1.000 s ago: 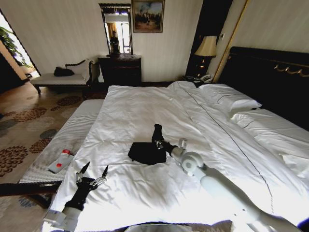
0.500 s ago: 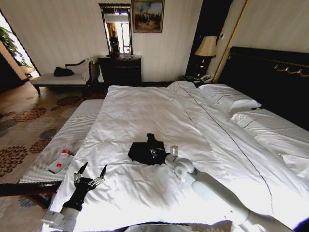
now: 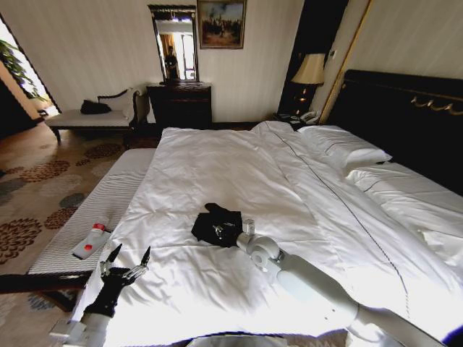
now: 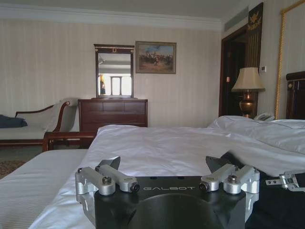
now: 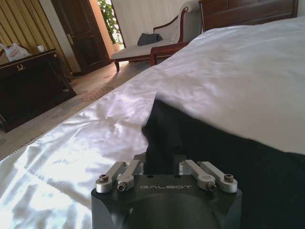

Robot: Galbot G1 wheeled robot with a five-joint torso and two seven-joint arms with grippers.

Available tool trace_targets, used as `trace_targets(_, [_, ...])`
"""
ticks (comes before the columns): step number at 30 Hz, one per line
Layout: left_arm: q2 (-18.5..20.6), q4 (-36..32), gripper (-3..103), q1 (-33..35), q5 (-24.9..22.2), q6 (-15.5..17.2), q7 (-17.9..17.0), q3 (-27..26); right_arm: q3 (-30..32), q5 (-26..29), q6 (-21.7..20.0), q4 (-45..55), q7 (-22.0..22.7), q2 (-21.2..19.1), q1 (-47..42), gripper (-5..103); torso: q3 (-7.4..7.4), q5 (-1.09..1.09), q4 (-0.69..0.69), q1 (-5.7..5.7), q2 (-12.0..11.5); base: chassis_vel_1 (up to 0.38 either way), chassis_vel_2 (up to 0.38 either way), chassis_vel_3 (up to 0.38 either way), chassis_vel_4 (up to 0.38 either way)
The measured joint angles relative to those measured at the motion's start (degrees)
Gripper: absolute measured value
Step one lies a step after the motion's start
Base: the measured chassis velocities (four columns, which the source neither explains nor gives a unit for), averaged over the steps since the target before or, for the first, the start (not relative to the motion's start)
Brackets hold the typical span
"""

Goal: Fold the clothes on the bed.

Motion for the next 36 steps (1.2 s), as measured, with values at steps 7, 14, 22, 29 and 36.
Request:
trace_targets(7, [-0.13,-0.17,100,0.05,0.27,-0.05,0.01,0.16,0.91,0.18,0.23,1.43,0.75,0.07,-0.15,52,0.00,0.01,0.00,0.00,0.00,0.000,0.000,0.000,0.000])
trace_targets(14, [-0.19,-0.37,100,-0.79,1.31,0.22,-0.12,1.80,5.21,0.11,2.61,4.77,1.21,0.50,-3.57,74,-0.01,0.00,-0.01,0.00,0.00,0.000,0.000,0.000,0.000])
trace_targets(22, [0.67,-1.63,100,-0.59,1.83,1.61,-1.02,2.51,8.32,-17.77,16.39,-7.57,0.02,7.22,-5.66,100,0.00,-0.02,-0.03,0.00,0.01,0.000,0.000,0.000,0.000])
trace_targets(29, [2.08,-4.81,100,3.12,0.48,2.53,-1.01,-0.37,8.40,-29.51,23.30,-17.37,-2.16,15.94,-4.32,100,0.00,-0.02,0.03,0.00,0.01,0.000,0.000,0.000,0.000])
trace_targets(36, [1.31,-5.78,100,3.09,-0.19,2.81,-1.01,-0.62,5.77,-32.11,24.76,-25.86,-3.19,19.91,-1.51,100,0.01,0.00,0.00,0.01,0.00,0.000,0.000,0.000,0.000])
